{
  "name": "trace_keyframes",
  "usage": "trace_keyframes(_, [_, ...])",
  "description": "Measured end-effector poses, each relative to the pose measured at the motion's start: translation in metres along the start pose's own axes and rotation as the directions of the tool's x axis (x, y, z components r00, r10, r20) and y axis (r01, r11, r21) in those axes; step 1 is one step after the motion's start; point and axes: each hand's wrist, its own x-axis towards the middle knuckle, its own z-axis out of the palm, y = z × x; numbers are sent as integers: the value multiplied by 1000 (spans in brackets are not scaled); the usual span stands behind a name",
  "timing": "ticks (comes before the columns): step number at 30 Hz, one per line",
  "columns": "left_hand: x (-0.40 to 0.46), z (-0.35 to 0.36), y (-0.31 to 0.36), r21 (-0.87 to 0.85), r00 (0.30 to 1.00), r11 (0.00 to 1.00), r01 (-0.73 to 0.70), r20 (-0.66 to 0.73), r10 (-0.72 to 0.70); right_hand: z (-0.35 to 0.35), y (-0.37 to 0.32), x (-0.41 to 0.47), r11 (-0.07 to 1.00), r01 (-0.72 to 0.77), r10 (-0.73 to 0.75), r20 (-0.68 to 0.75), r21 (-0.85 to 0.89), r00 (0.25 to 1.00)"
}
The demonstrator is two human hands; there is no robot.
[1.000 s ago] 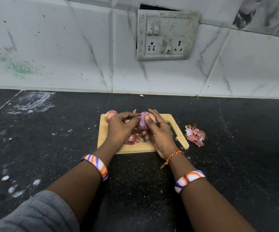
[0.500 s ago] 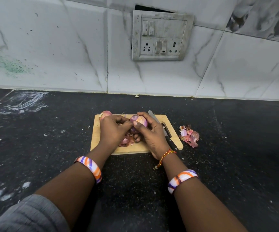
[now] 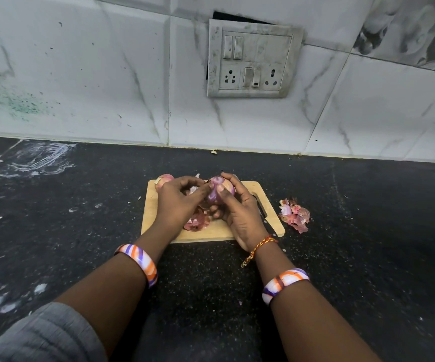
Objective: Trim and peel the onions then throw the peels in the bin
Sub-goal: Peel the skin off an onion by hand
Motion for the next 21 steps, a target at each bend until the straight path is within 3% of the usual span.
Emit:
trace_keyframes(10, [0,1,-2,146,994,986,-74,-64,85,0,0,-1,992,43,-41,18,-118,999])
trace_keyframes(15, [2,1,-3,220,994,976,-9,-104,32,1,-2,-3,987,84,-73,83,-136,994])
trace_keyframes(21, [6,0,-6,99,987,988,121,-115,-110,-1,-1,0,996,57,-47,154,-61,987])
